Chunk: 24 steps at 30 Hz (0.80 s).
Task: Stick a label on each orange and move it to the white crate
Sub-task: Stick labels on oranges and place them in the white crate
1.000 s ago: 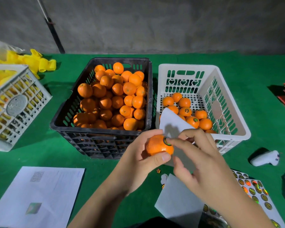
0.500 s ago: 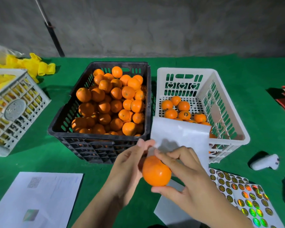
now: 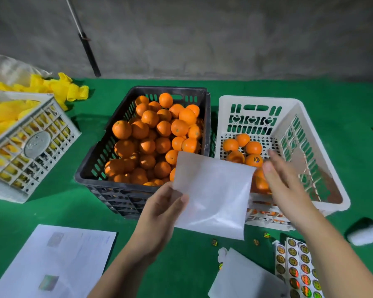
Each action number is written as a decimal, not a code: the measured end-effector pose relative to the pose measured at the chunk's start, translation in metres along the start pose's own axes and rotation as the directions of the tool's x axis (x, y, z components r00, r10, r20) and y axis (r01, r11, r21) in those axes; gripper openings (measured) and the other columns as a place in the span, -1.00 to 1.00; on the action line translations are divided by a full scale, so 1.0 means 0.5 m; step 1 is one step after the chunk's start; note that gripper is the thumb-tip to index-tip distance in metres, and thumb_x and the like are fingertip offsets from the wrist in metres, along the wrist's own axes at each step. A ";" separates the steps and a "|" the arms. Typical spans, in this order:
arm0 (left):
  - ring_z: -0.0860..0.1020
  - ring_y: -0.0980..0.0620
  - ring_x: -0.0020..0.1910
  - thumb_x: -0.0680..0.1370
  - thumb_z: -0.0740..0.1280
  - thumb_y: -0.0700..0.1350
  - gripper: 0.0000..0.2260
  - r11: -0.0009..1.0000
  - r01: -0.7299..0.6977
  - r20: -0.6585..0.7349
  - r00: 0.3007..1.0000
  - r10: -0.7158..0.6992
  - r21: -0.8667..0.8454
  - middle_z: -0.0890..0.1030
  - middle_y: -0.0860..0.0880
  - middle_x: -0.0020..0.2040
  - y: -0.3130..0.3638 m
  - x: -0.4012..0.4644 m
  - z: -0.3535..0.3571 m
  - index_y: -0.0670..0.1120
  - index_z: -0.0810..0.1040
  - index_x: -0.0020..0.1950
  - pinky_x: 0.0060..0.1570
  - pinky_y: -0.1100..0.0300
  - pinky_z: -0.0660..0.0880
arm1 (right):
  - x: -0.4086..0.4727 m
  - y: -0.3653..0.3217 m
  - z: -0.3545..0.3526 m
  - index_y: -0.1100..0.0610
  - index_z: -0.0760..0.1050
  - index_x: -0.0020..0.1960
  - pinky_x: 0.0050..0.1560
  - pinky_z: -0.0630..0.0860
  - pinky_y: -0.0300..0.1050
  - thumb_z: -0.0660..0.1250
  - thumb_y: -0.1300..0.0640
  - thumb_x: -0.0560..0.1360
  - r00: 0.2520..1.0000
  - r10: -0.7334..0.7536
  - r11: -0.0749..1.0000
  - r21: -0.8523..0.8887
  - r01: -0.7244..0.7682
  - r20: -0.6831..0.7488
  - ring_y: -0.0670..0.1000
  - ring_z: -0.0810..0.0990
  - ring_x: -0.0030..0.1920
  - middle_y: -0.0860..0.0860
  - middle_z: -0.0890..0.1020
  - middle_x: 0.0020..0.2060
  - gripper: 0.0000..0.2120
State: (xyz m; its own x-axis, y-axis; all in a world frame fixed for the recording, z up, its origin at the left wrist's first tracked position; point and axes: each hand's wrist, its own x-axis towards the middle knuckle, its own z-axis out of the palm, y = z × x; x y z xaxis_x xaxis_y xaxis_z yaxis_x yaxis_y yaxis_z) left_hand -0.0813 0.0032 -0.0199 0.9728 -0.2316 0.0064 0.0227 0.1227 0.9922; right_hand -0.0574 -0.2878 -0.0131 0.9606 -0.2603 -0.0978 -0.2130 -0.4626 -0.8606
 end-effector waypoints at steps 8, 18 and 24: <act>0.62 0.10 0.05 0.71 0.32 -0.08 -0.87 0.943 -0.006 0.076 0.997 -0.020 0.332 0.67 0.12 0.05 0.008 0.188 0.025 -0.10 0.58 0.20 0.10 0.17 0.55 | 0.045 0.050 0.063 -0.11 0.71 0.14 -0.19 0.65 -0.23 0.36 0.06 0.65 0.972 -0.174 0.922 0.372 0.105 0.156 -0.14 0.72 -0.21 -0.11 0.75 -0.21 -0.83; 0.02 -0.37 0.65 0.61 0.40 -0.28 -0.16 0.040 0.050 -0.029 0.908 -0.417 0.998 -0.13 -0.11 0.71 -0.069 0.487 0.032 0.03 -0.04 0.73 0.49 -0.22 0.30 | 0.070 0.069 0.074 -0.10 0.67 0.22 0.08 0.64 -0.27 0.30 0.13 0.70 0.997 -0.071 0.865 0.499 0.057 0.008 -0.09 0.70 0.18 -0.12 0.74 0.16 -0.77; 0.25 -0.40 0.49 0.52 0.46 -0.34 -0.17 -0.078 0.071 -0.082 0.985 -0.150 0.994 0.09 -0.30 0.61 -0.108 0.475 0.023 0.03 0.13 0.66 0.34 -0.15 0.44 | 0.065 0.055 0.073 -0.02 0.62 0.27 0.17 0.60 -0.12 0.28 0.15 0.70 0.999 -0.053 0.876 0.481 0.049 -0.005 -0.08 0.69 0.19 -0.12 0.73 0.16 -0.79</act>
State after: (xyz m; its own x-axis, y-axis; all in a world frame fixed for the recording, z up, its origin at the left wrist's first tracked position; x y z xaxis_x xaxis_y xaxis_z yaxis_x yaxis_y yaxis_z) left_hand 0.1459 -0.0694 -0.0707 0.9740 -0.1673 -0.1529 -0.1619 -0.9857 0.0472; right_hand -0.0253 -0.2781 -0.0583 0.9694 -0.2403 -0.0497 -0.0538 -0.0105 -0.9985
